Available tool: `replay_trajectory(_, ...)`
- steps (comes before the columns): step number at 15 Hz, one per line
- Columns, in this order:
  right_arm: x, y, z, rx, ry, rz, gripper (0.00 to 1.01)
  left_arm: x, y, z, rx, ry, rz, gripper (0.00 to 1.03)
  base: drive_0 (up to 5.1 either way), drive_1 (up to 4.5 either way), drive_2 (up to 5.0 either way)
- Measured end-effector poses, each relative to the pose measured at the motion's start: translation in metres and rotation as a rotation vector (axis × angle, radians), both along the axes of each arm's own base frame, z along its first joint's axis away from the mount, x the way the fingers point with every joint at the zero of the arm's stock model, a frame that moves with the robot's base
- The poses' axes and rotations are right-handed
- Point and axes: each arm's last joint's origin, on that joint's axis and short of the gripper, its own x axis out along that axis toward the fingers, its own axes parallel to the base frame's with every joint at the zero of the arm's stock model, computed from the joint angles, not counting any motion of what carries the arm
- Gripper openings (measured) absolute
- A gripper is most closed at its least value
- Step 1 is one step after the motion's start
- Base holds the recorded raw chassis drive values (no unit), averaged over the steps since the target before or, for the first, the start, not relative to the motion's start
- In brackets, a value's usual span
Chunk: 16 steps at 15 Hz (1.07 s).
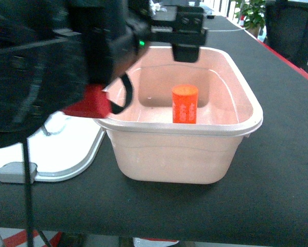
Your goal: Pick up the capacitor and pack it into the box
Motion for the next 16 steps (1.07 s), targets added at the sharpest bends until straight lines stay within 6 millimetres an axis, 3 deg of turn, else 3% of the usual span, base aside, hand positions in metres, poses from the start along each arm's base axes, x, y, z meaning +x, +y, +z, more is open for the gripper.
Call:
replay_trajectory(1, 0.0, 0.0, 0.0, 0.0, 0.0, 0.0, 0.98, -0.007, 0.029, 0.012, -0.007, -0.018, 0.03, 0.98, 0.0, 0.0, 0.0)
replay_trajectory(3, 0.0, 0.0, 0.0, 0.0, 0.0, 0.0, 0.98, -0.023, 0.106, 0.037, 0.003, -0.078, 0.149, 0.98, 0.0, 0.0, 0.0)
replay_trajectory(4, 0.0, 0.0, 0.0, 0.0, 0.0, 0.0, 0.98, -0.026, 0.135, 0.032, 0.02, -0.079, 0.195, 0.98, 0.0, 0.0, 0.0)
replay_trajectory(6, 0.0, 0.0, 0.0, 0.0, 0.0, 0.0, 0.98, -0.016, 0.171, -0.011, 0.045, 0.042, 0.196, 0.98, 0.0, 0.0, 0.0)
replay_trajectory(10, 0.0, 0.0, 0.0, 0.0, 0.0, 0.0, 0.98, 0.04, 0.206, -0.094, 0.062, 0.142, 0.176, 0.98, 0.0, 0.0, 0.0)
replay_trajectory(13, 0.0, 0.0, 0.0, 0.0, 0.0, 0.0, 0.98, 0.061, 0.207, -0.152, 0.086, 0.255, 0.124, 0.98, 0.0, 0.0, 0.0)
replay_trajectory(14, 0.0, 0.0, 0.0, 0.0, 0.0, 0.0, 0.98, 0.061, 0.208, -0.161, 0.09, 0.282, 0.119, 0.98, 0.0, 0.0, 0.0)
replay_trajectory(16, 0.0, 0.0, 0.0, 0.0, 0.0, 0.0, 0.98, 0.061, 0.21, -0.158, 0.106, 0.243, 0.117, 0.8, 0.0, 0.0, 0.0)
